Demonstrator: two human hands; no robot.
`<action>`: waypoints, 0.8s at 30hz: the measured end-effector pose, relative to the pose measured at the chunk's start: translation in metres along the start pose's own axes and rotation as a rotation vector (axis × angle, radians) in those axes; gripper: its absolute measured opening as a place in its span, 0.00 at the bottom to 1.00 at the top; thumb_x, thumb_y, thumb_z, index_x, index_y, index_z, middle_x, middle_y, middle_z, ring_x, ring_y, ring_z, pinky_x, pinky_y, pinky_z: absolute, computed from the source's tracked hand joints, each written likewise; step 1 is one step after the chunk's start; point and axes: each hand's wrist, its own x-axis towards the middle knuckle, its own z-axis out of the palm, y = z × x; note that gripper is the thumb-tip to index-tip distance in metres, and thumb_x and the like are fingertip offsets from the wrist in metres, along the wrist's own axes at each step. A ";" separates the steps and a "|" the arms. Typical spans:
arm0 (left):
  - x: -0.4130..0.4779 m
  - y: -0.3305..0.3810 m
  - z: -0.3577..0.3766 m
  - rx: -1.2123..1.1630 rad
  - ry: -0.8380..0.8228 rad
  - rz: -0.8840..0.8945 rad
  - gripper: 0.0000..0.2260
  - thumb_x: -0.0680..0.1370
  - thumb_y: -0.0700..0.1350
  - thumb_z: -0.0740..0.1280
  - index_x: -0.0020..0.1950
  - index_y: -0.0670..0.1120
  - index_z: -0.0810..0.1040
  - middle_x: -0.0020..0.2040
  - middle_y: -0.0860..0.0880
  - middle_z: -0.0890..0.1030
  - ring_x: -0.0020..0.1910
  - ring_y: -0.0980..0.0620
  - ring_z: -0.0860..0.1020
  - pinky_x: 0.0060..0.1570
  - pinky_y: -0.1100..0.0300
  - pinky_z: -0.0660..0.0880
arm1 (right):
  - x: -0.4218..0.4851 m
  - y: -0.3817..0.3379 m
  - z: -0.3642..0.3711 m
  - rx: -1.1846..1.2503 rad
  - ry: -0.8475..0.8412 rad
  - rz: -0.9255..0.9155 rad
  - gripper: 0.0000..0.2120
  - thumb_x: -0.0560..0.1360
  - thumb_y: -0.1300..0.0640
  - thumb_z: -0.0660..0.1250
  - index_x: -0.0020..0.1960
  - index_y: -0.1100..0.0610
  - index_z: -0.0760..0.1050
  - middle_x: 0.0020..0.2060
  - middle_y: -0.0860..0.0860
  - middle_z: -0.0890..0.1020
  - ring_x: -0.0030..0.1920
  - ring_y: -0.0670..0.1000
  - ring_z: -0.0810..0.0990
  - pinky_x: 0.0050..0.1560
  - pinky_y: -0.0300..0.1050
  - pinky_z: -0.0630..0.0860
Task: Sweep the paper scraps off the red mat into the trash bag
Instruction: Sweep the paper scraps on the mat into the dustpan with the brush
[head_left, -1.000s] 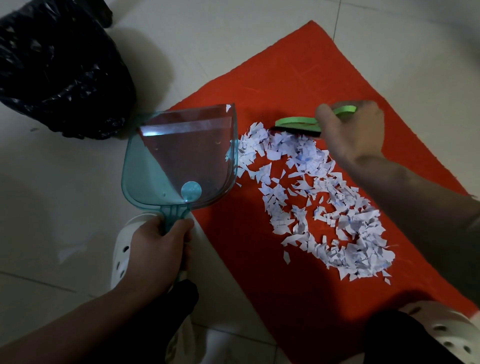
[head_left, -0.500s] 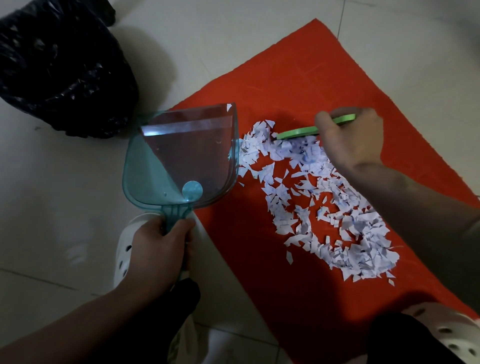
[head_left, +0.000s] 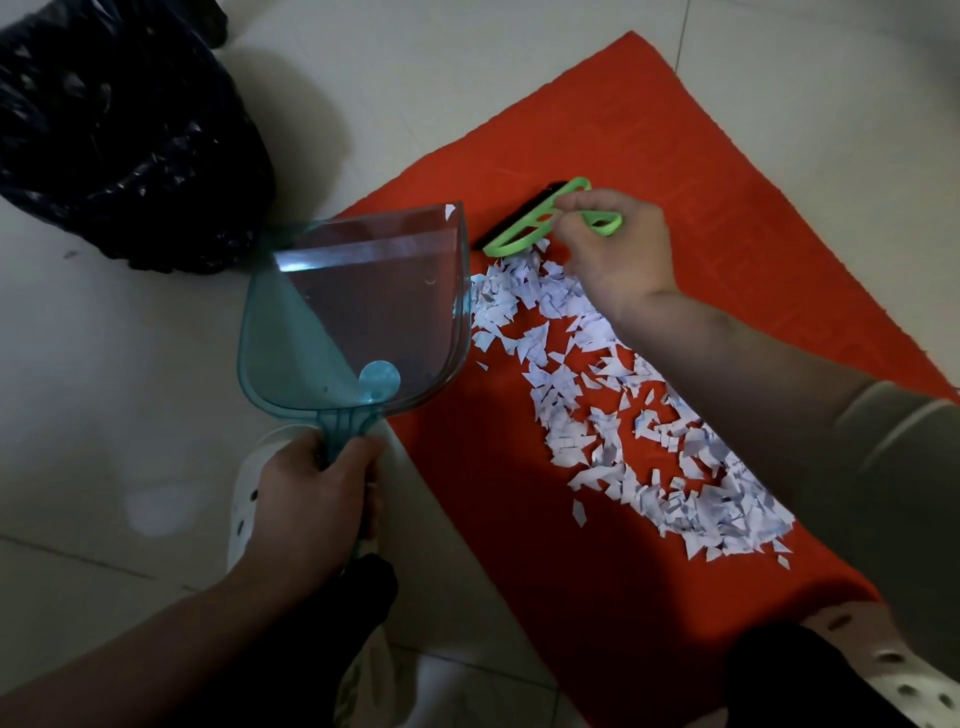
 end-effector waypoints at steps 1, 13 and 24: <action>0.000 0.000 0.000 -0.004 0.000 -0.004 0.10 0.76 0.40 0.67 0.41 0.33 0.75 0.30 0.39 0.76 0.25 0.45 0.72 0.27 0.55 0.71 | 0.002 0.002 0.000 -0.001 -0.019 0.022 0.09 0.73 0.52 0.70 0.52 0.49 0.83 0.48 0.43 0.82 0.40 0.61 0.83 0.45 0.54 0.82; -0.001 0.003 -0.003 0.006 0.006 -0.002 0.13 0.76 0.39 0.66 0.45 0.27 0.74 0.28 0.39 0.74 0.21 0.49 0.70 0.22 0.58 0.70 | -0.001 0.000 -0.011 0.015 0.175 -0.044 0.08 0.69 0.51 0.65 0.36 0.52 0.80 0.30 0.48 0.81 0.31 0.51 0.79 0.33 0.48 0.76; -0.003 0.006 -0.006 -0.005 0.016 -0.022 0.12 0.76 0.39 0.66 0.45 0.28 0.74 0.29 0.40 0.74 0.20 0.50 0.70 0.20 0.61 0.69 | 0.001 0.001 -0.012 0.084 0.166 0.032 0.05 0.70 0.56 0.67 0.37 0.53 0.79 0.36 0.58 0.84 0.39 0.61 0.83 0.37 0.57 0.80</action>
